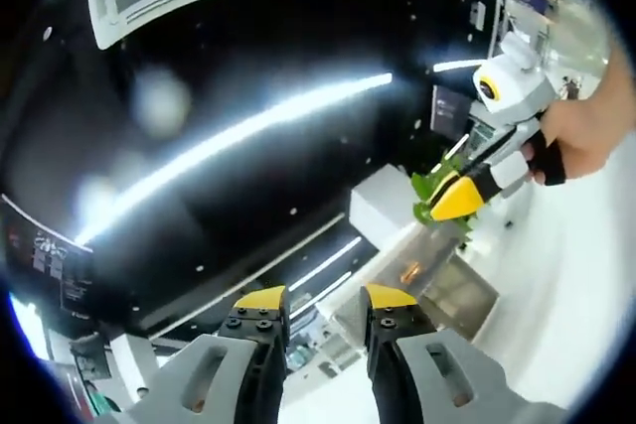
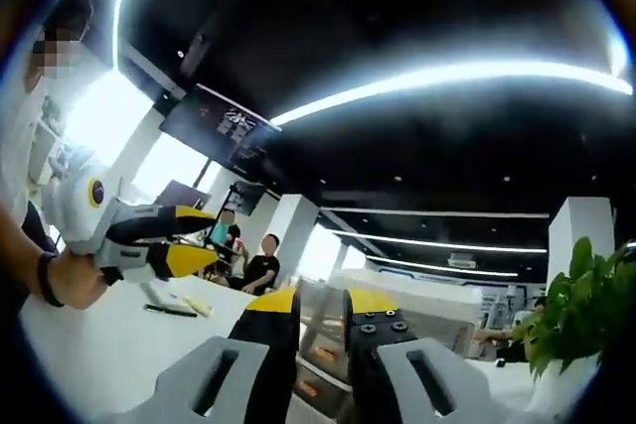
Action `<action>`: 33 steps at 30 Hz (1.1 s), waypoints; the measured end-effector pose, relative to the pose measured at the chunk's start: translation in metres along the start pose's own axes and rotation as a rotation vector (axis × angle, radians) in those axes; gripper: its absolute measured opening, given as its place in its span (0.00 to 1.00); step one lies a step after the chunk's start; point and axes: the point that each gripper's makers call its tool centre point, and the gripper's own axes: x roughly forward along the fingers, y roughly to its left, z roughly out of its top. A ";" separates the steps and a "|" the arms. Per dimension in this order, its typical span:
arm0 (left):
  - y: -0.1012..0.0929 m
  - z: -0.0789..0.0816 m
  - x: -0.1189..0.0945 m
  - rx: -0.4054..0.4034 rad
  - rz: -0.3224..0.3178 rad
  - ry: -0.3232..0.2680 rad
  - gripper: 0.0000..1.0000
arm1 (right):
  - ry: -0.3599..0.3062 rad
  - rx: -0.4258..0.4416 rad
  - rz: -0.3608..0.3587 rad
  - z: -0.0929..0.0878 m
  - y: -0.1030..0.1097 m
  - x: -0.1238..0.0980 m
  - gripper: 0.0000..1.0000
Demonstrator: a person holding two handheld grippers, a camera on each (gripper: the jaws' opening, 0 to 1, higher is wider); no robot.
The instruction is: Pick up the scattered pens and sticky notes one by one and arrange them into an orderly layout on the desk, lining the pens up parallel to each other and squaring the sticky note stack until the whole desk area is clear and organized
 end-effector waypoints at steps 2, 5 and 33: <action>-0.001 0.000 0.000 -0.002 -0.002 0.002 0.29 | 0.004 -0.005 0.006 -0.001 0.002 0.000 0.19; -0.002 -0.001 0.001 -0.004 -0.004 0.005 0.29 | 0.006 -0.011 0.011 -0.001 0.004 0.000 0.19; -0.025 -0.016 0.008 0.028 -0.072 0.061 0.28 | 0.028 -0.060 0.113 -0.005 0.035 0.007 0.20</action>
